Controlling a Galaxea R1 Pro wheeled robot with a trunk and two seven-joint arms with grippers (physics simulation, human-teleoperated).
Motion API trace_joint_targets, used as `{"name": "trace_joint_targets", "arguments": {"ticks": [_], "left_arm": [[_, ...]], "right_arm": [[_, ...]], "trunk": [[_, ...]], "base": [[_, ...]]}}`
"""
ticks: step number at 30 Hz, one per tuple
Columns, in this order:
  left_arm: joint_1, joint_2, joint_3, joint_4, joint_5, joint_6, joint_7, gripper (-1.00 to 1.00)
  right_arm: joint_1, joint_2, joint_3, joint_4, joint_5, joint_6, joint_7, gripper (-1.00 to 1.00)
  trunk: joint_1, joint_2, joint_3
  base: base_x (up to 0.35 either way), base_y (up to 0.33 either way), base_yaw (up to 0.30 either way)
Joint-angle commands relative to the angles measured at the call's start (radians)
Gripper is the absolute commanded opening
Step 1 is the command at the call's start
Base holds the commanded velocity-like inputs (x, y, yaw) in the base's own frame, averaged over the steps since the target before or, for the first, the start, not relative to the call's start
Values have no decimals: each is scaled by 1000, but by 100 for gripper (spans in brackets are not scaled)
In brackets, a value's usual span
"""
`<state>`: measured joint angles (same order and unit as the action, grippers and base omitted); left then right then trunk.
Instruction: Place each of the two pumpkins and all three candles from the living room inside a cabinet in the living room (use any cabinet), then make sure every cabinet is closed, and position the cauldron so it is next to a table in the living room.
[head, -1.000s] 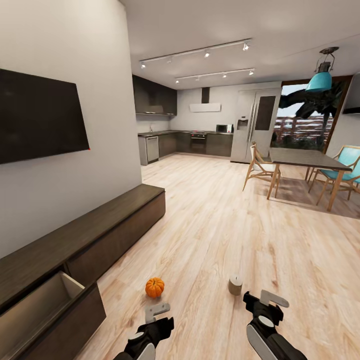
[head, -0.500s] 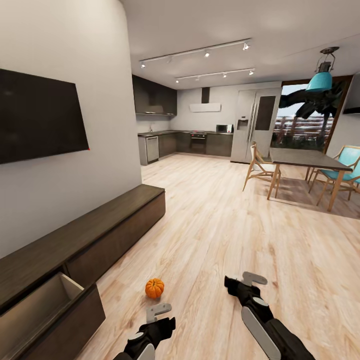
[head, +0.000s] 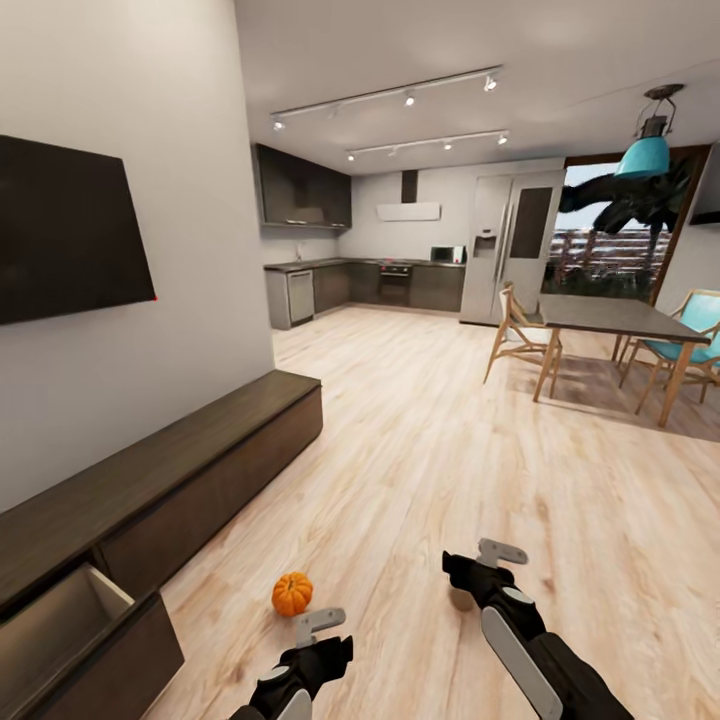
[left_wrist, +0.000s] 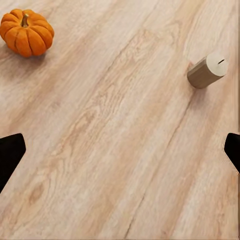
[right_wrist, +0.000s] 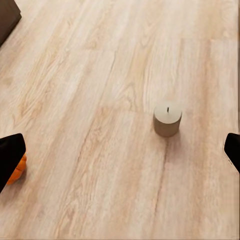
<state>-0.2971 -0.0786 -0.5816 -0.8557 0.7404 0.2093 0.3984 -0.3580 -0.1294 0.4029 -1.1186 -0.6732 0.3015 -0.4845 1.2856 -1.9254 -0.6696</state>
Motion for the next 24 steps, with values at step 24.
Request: {"name": "trace_joint_targets", "arguments": {"ticks": [24], "left_arm": [[-1,0,-20,-2,7,1,9,100]], "right_arm": [[-1,2,4,48,-5,2,-11,100]], "trunk": [[0,-1,-41]], "base": [[57,-164,0]]}}
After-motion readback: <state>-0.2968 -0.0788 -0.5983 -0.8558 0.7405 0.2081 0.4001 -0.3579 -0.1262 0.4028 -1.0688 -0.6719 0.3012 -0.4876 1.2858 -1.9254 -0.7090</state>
